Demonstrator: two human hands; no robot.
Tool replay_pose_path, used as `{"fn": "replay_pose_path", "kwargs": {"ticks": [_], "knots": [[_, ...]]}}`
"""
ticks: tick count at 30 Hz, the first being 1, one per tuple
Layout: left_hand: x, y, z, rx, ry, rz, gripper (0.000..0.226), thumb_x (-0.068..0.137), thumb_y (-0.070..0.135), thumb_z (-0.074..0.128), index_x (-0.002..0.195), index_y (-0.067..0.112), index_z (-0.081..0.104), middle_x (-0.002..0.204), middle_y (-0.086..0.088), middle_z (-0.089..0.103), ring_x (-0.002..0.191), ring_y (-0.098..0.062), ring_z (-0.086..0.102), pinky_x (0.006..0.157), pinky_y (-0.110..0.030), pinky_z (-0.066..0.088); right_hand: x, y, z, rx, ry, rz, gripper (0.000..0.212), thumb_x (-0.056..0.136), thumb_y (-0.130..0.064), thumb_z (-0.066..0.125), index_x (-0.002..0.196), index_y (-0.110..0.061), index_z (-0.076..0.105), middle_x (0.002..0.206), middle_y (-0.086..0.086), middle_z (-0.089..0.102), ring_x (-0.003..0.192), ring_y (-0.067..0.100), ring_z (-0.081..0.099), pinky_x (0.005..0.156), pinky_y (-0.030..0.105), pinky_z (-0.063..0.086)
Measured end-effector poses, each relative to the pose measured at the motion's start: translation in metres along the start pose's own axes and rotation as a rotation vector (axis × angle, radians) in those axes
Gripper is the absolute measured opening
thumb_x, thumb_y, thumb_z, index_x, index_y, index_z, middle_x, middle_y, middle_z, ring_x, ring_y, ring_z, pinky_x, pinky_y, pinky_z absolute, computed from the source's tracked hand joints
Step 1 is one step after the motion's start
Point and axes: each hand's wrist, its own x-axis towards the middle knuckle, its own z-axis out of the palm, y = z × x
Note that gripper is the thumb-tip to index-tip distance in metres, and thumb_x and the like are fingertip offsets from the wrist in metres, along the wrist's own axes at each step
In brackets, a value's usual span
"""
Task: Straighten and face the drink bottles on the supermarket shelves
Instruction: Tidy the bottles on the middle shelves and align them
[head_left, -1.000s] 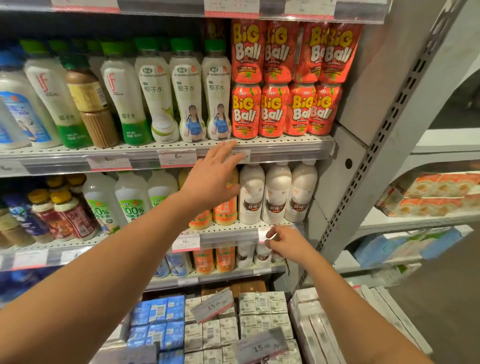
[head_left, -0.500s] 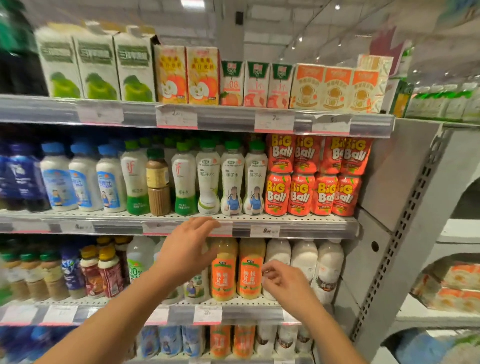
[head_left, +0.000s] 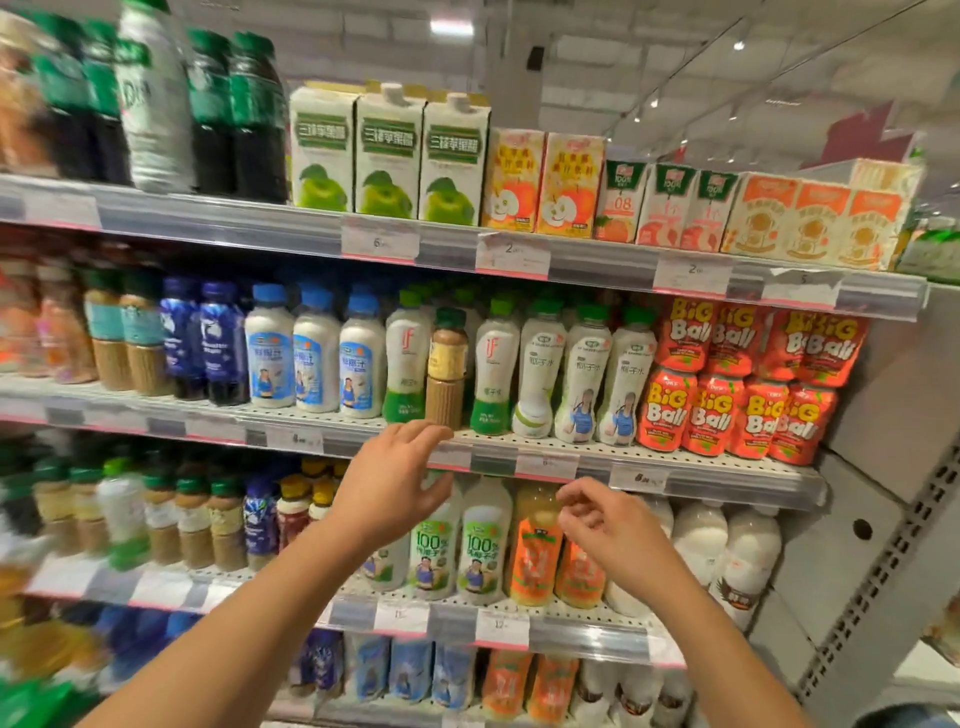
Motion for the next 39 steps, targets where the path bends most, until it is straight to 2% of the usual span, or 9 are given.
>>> {"fn": "replay_pose_path", "kwargs": {"ticks": [7,10,12,15,18,26,32,36,39], "knots": [[-0.020,-0.062,-0.018,0.049,-0.050,-0.063,0.057,0.089,0.045,0.061,0.142,0.026,0.049,0.143,0.006,0.056,0.127,-0.021,0.051,0.096,-0.037,0.049,0.037,-0.075,0.012,-0.067,0.007,-0.114,0.017,0.094,-0.034,0.068,0.112,-0.035,0.067,0.096,-0.022,0.065,0.074,-0.008,0.063,0.075,0.020,0.046],[-0.026,-0.083,-0.020,0.094,-0.097,-0.070,0.067,0.089,0.050,0.062,0.149,0.026,0.042,0.151,0.004,0.048,0.136,-0.021,0.045,0.103,-0.040,0.048,0.064,-0.114,0.009,-0.126,0.054,-0.213,0.030,0.098,-0.032,0.065,0.127,-0.028,0.063,0.117,-0.016,0.059,0.080,-0.010,0.060,0.080,0.019,0.049],[-0.029,-0.094,-0.019,0.118,-0.126,-0.059,0.071,0.089,0.053,0.061,0.151,0.026,0.038,0.155,0.004,0.043,0.140,-0.022,0.042,0.108,-0.042,0.045,0.085,-0.138,0.008,-0.141,0.112,-0.267,0.035,0.098,-0.030,0.064,0.133,-0.025,0.060,0.132,-0.009,0.058,0.079,-0.007,0.061,0.089,0.028,0.053],[-0.033,-0.107,-0.019,0.128,-0.144,-0.032,0.072,0.089,0.054,0.061,0.151,0.028,0.036,0.158,0.003,0.039,0.140,-0.023,0.041,0.110,-0.043,0.043,0.112,-0.163,0.009,-0.204,0.142,-0.279,0.050,0.098,-0.030,0.064,0.146,-0.024,0.051,0.152,-0.003,0.047,0.089,0.005,0.066,0.097,0.038,0.055],[-0.036,-0.118,-0.021,0.122,-0.158,-0.022,0.073,0.089,0.053,0.060,0.152,0.030,0.033,0.161,0.003,0.034,0.144,-0.022,0.037,0.113,-0.044,0.041,0.129,-0.177,0.010,-0.267,0.152,-0.259,0.062,0.098,-0.033,0.063,0.156,-0.025,0.039,0.160,-0.002,0.038,0.095,0.009,0.067,0.098,0.038,0.054],[-0.032,-0.133,-0.025,0.098,-0.143,0.011,0.068,0.090,0.050,0.059,0.151,0.030,0.036,0.161,0.003,0.035,0.143,-0.022,0.038,0.113,-0.041,0.040,0.139,-0.183,0.018,-0.317,0.150,-0.202,0.073,0.098,-0.034,0.064,0.161,-0.026,0.027,0.164,-0.001,0.033,0.102,0.013,0.067,0.098,0.042,0.055],[-0.030,-0.135,-0.020,0.109,-0.141,0.016,0.068,0.091,0.048,0.059,0.152,0.029,0.036,0.162,0.001,0.032,0.147,-0.023,0.031,0.115,-0.044,0.038,0.166,-0.196,0.017,-0.436,0.141,-0.123,0.077,0.099,-0.039,0.061,0.162,-0.020,0.022,0.164,0.007,0.035,0.143,0.031,0.044,0.113,0.050,0.044],[-0.030,-0.139,-0.011,0.126,-0.162,0.007,0.072,0.091,0.043,0.060,0.155,0.029,0.032,0.167,-0.002,0.022,0.153,-0.027,0.018,0.118,-0.048,0.029,0.181,-0.201,0.023,-0.550,0.093,-0.060,0.070,0.098,-0.044,0.060,0.156,-0.014,0.035,0.153,0.012,0.048,0.135,0.034,0.051,0.102,0.047,0.048],[-0.031,-0.148,-0.002,0.149,-0.205,0.012,0.075,0.092,0.043,0.057,0.158,0.028,0.025,0.169,-0.003,0.011,0.155,-0.027,0.009,0.121,-0.048,0.020,0.179,-0.204,0.027,-0.522,0.194,-0.034,0.066,0.097,-0.044,0.064,0.150,-0.016,0.038,0.141,0.012,0.057,0.125,0.036,0.058,0.095,0.047,0.052]]}}
